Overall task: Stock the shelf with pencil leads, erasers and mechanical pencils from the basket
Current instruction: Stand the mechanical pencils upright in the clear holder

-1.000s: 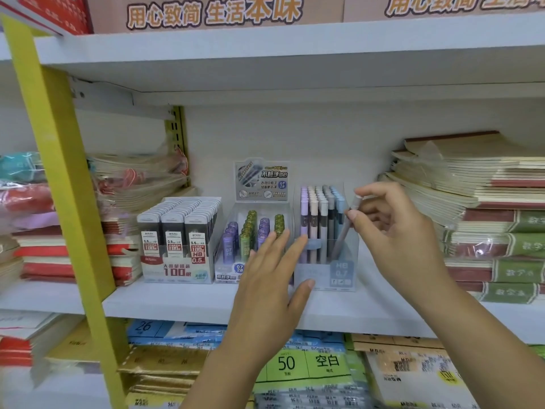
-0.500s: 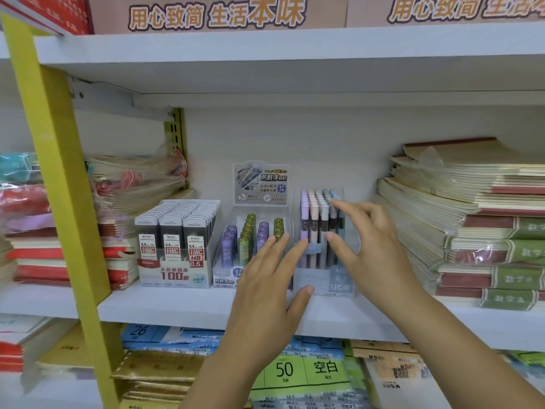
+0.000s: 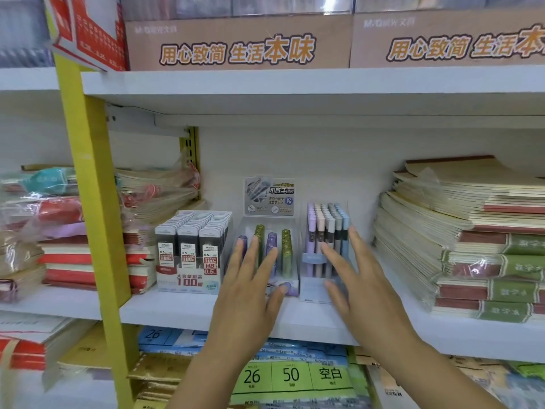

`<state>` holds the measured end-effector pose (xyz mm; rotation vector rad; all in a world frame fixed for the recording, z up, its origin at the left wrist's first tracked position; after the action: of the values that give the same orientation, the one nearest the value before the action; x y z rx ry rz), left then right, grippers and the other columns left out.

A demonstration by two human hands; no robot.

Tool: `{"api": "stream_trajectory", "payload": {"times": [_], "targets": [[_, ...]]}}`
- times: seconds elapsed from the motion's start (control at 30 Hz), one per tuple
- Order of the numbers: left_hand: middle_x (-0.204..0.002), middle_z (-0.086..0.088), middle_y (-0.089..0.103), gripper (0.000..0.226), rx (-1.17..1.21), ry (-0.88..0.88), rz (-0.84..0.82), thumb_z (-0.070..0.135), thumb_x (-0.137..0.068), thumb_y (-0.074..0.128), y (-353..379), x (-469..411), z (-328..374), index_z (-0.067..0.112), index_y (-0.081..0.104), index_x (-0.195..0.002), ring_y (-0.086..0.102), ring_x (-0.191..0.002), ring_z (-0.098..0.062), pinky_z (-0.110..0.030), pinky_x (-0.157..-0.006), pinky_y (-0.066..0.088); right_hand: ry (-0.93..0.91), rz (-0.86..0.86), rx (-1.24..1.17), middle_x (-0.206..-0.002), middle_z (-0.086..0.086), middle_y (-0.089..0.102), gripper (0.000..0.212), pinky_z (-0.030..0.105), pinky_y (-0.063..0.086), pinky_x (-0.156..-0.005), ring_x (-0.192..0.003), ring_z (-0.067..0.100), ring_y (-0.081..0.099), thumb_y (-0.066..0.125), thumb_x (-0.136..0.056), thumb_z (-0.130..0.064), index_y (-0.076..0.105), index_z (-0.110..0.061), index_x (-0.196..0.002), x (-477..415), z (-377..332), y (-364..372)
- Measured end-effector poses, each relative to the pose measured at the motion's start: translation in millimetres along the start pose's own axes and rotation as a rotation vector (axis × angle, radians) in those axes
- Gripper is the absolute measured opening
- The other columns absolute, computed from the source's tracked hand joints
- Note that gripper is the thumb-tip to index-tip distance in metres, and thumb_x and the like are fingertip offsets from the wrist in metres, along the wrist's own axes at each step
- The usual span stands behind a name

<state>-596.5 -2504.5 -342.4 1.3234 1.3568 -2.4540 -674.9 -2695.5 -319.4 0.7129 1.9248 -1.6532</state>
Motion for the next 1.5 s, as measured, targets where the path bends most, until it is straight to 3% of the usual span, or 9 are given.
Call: {"api": "stream_trajectory", "payload": {"times": [0.2,0.33,0.5,0.67,1.0,1.17,1.23,1.37,1.5], "targets": [[-0.164,0.016,0.002,0.062,0.033,0.01,-0.009,0.053,-0.099,0.041,-21,-10,-3,0.039,0.018,-0.154,-0.014,-0.148,0.0,-0.024,-0.118,-0.003,0.049,0.029,-0.091,-0.159,-0.016,-0.015,0.058,0.033,0.008,-0.116,-0.147,0.007,-0.012,0.024,-0.092,-0.062,-0.002,-0.056,-0.144,-7,-7,-22],[-0.165,0.01,0.01,0.065,0.07,0.028,-0.125,0.051,-0.098,0.048,-33,-40,-2,0.034,0.023,-0.155,0.001,-0.152,-0.009,-0.028,-0.119,0.003,0.001,-0.031,-0.021,-0.162,-0.009,0.002,0.07,0.033,0.003,-0.114,-0.148,0.012,-0.004,0.018,-0.087,-0.07,0.003,-0.045,-0.15,-59,-15,-45],[-0.165,0.004,0.019,0.06,-0.021,0.102,-0.347,0.052,-0.098,0.046,-27,-68,-8,0.037,0.027,-0.153,0.009,-0.153,-0.017,-0.035,-0.123,0.012,-0.097,-0.274,0.103,-0.158,-0.002,0.026,0.068,0.041,0.014,-0.117,-0.148,0.021,0.013,0.029,-0.087,-0.071,0.02,-0.043,-0.148,-102,-14,-41],[-0.16,0.008,0.033,0.053,-0.062,0.152,-0.345,0.05,-0.1,0.045,-18,-73,-17,0.037,0.036,-0.15,0.023,-0.149,-0.016,-0.03,-0.12,0.016,-0.087,-0.182,-0.023,-0.142,-0.004,0.049,0.06,0.033,0.033,-0.107,-0.132,0.017,0.039,0.043,-0.086,-0.062,0.047,-0.033,-0.138,-97,6,-32],[-0.166,0.003,0.015,0.062,-0.174,0.234,-0.295,0.052,-0.099,0.044,-58,-73,0,0.033,0.023,-0.154,0.004,-0.153,-0.018,-0.038,-0.122,0.003,0.03,-0.349,0.0,-0.152,-0.001,0.039,0.071,0.04,0.025,-0.115,-0.144,0.023,0.025,0.046,-0.081,-0.071,0.043,-0.035,-0.142,-111,-11,-50],[-0.159,0.003,0.034,0.053,-0.164,0.106,-0.116,0.046,-0.101,0.044,-118,-70,-47,0.029,0.037,-0.151,0.024,-0.149,-0.015,-0.033,-0.122,0.012,-0.139,-0.032,-0.225,-0.131,0.002,0.061,0.031,0.025,0.029,-0.102,-0.129,0.023,0.046,0.051,-0.098,-0.029,0.064,-0.021,-0.124,-104,-80,-42],[-0.161,0.003,0.031,0.053,-0.204,0.042,-0.175,0.045,-0.101,0.044,-126,-67,-70,0.029,0.036,-0.151,0.022,-0.15,-0.016,-0.041,-0.122,0.021,-0.139,-0.166,-0.281,-0.143,0.004,0.051,0.037,0.021,0.023,-0.106,-0.135,0.02,0.04,0.044,-0.101,-0.026,0.052,-0.018,-0.137,-101,-106,-21],[-0.164,0.005,0.022,0.056,-0.242,0.031,-0.274,0.049,-0.101,0.041,-112,-61,-90,0.033,0.029,-0.153,0.013,-0.152,-0.016,-0.041,-0.121,0.019,-0.037,-0.424,-0.064,-0.162,-0.002,0.009,0.056,0.042,0.009,-0.12,-0.148,0.024,0.007,0.026,-0.102,-0.046,0.01,-0.03,-0.153,-97,-115,23],[-0.158,0.007,0.034,0.051,-0.274,0.058,-0.195,0.048,-0.102,0.039,-98,-53,-97,0.036,0.032,-0.151,0.031,-0.144,-0.017,-0.038,-0.115,0.027,-0.123,-0.365,0.177,-0.16,-0.002,0.018,0.054,0.042,0.013,-0.118,-0.144,0.023,0.021,0.023,-0.1,-0.051,0.014,-0.036,-0.151,-85,-107,41]]}}
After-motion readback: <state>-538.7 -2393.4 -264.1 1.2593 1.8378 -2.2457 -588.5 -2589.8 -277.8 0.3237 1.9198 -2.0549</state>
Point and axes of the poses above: each hand's wrist, its own x-axis away from the middle knuckle, its own y-axis out of the palm, z = x × y, the point moved 1 cm from there along -x, towards the middle knuckle
